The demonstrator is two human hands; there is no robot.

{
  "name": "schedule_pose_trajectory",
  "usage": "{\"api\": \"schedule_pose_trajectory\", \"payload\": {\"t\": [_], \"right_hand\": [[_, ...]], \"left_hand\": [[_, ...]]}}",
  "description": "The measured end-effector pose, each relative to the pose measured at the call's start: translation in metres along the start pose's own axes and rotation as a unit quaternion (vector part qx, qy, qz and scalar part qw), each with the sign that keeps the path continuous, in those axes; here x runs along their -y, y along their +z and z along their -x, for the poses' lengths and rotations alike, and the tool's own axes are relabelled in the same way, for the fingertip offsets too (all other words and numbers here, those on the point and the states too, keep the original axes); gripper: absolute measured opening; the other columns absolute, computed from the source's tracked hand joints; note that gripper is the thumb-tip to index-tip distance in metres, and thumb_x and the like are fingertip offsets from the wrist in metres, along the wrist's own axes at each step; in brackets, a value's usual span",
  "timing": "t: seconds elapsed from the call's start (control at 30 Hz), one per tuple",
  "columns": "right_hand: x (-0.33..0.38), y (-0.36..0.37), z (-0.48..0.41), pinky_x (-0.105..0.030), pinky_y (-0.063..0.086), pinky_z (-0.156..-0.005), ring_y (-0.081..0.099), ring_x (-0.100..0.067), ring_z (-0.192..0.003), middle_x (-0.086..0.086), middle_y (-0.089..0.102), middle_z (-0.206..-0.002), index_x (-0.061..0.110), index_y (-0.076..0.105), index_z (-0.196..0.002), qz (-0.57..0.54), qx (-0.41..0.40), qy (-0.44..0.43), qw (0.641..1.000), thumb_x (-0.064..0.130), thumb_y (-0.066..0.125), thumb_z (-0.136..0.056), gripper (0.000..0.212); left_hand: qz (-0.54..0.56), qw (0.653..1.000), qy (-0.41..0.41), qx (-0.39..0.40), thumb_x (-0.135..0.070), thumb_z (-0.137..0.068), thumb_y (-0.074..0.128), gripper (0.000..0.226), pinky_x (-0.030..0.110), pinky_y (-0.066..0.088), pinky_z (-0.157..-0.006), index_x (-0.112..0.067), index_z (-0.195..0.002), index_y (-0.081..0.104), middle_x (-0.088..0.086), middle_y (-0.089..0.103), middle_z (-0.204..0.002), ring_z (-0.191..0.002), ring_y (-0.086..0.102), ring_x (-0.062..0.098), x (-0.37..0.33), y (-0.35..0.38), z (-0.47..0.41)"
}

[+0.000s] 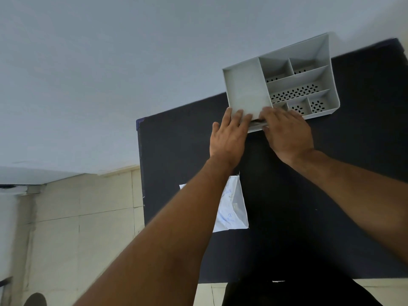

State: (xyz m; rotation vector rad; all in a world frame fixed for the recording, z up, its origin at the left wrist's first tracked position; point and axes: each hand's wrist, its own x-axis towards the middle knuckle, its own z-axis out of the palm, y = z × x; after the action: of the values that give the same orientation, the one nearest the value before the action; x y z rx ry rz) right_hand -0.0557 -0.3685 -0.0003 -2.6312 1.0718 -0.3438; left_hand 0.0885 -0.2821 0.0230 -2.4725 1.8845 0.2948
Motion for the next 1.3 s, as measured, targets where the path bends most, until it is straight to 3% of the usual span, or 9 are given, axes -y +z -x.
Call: {"api": "schedule_pose_trajectory", "payload": {"t": [0.33, 0.6, 0.8, 0.9, 0.97, 1.03, 1.17, 1.23, 1.3], "right_hand": [[-0.012, 0.011, -0.020, -0.051, 0.037, -0.113, 0.043, -0.034, -0.143, -0.009, 0.041, -0.159, 0.015, 0.050, -0.146, 0.045, 0.065, -0.005, 0.997, 0.019, 0.053, -0.103, 0.043], [0.031, 0.006, 0.028, -0.053, 0.022, -0.122, 0.019, -0.035, -0.153, -0.020, 0.022, -0.165, 0.011, 0.033, -0.155, 0.006, 0.048, -0.038, 0.998, 0.038, 0.053, -0.099, 0.065], [0.086, 0.037, 0.103, -0.050, 0.037, -0.116, 0.034, -0.035, -0.148, -0.019, 0.034, -0.160, 0.008, 0.040, -0.152, -0.024, 0.183, -0.155, 0.970, 0.046, 0.061, -0.089, 0.077], [0.115, 0.053, 0.117, -0.043, 0.022, -0.123, 0.019, -0.032, -0.154, -0.015, 0.013, -0.168, 0.017, 0.017, -0.161, -0.027, 0.308, -0.192, 0.931, 0.050, 0.058, -0.093, 0.085], [0.130, 0.060, 0.116, -0.044, 0.027, -0.120, 0.019, -0.034, -0.152, -0.013, 0.002, -0.169, 0.028, 0.001, -0.161, 0.011, 0.372, -0.176, 0.911, 0.049, 0.057, -0.095, 0.089], [0.142, 0.066, 0.115, -0.045, 0.044, -0.106, 0.037, -0.036, -0.139, -0.017, 0.009, -0.166, 0.031, -0.003, -0.160, 0.070, 0.399, -0.154, 0.901, 0.043, 0.060, -0.094, 0.092], [0.151, 0.070, 0.112, -0.040, 0.053, -0.085, 0.061, -0.029, -0.108, -0.015, 0.044, -0.140, 0.021, 0.019, -0.157, 0.053, 0.435, 0.003, 0.899, 0.040, 0.054, -0.099, 0.070], [0.155, 0.068, 0.114, -0.034, 0.052, -0.074, 0.064, -0.027, -0.092, -0.010, 0.061, -0.112, 0.013, 0.047, -0.135, -0.008, 0.468, 0.077, 0.880, 0.054, 0.045, -0.100, 0.054], [0.158, 0.071, 0.120, -0.033, 0.051, -0.073, 0.063, -0.025, -0.092, -0.004, 0.062, -0.111, 0.021, 0.053, -0.135, -0.155, 0.458, 0.157, 0.861, 0.040, 0.052, -0.099, 0.040]], "left_hand": [[0.009, 1.000, -0.011, -0.008, -0.009, -0.100, 0.058, 0.049, 0.051, 0.034, -0.114, -0.021, -0.147, 0.050, 0.004, 0.041, -0.160, -0.155, 0.017, 0.033, 0.001, -0.001, -0.012], [0.176, 0.980, -0.095, -0.009, -0.035, -0.102, 0.054, 0.071, 0.058, 0.026, -0.117, -0.028, -0.161, 0.014, 0.002, 0.002, -0.171, -0.157, 0.006, 0.027, -0.008, 0.026, 0.050], [0.186, 0.943, -0.274, 0.027, -0.030, -0.101, 0.053, 0.069, 0.059, 0.033, -0.116, -0.028, -0.161, 0.018, 0.001, 0.005, -0.171, -0.156, 0.012, 0.024, 0.019, 0.072, 0.167], [0.147, 0.932, -0.301, 0.135, -0.043, -0.100, 0.057, 0.083, 0.056, 0.017, -0.123, -0.033, -0.162, 0.002, 0.001, -0.006, -0.171, -0.158, -0.001, 0.028, 0.038, 0.081, 0.210], [0.172, 0.919, -0.299, 0.193, -0.030, -0.103, 0.055, 0.081, 0.055, 0.015, -0.124, -0.035, -0.161, 0.000, -0.001, -0.006, -0.172, -0.158, -0.002, 0.027, 0.049, 0.086, 0.225], [0.179, 0.921, -0.285, 0.198, -0.024, -0.103, 0.054, 0.077, 0.051, 0.023, -0.123, -0.033, -0.162, 0.005, 0.000, 0.003, -0.172, -0.156, 0.009, 0.027, 0.055, 0.092, 0.236], [0.244, 0.912, -0.285, 0.163, -0.032, -0.096, 0.068, 0.089, 0.042, 0.043, -0.110, -0.023, -0.163, 0.009, 0.008, 0.028, -0.162, -0.141, 0.040, 0.029, 0.042, 0.095, 0.242], [0.331, 0.875, -0.311, 0.166, -0.030, -0.094, 0.069, 0.085, 0.043, 0.047, -0.107, -0.016, -0.161, 0.018, 0.013, 0.039, -0.152, -0.132, 0.050, 0.029, 0.036, 0.087, 0.240], [0.477, 0.798, -0.318, 0.187, -0.014, -0.093, 0.068, 0.055, 0.044, 0.051, -0.104, -0.006, -0.145, 0.050, 0.016, 0.060, -0.129, -0.116, 0.062, 0.027, 0.034, 0.075, 0.238]]}}
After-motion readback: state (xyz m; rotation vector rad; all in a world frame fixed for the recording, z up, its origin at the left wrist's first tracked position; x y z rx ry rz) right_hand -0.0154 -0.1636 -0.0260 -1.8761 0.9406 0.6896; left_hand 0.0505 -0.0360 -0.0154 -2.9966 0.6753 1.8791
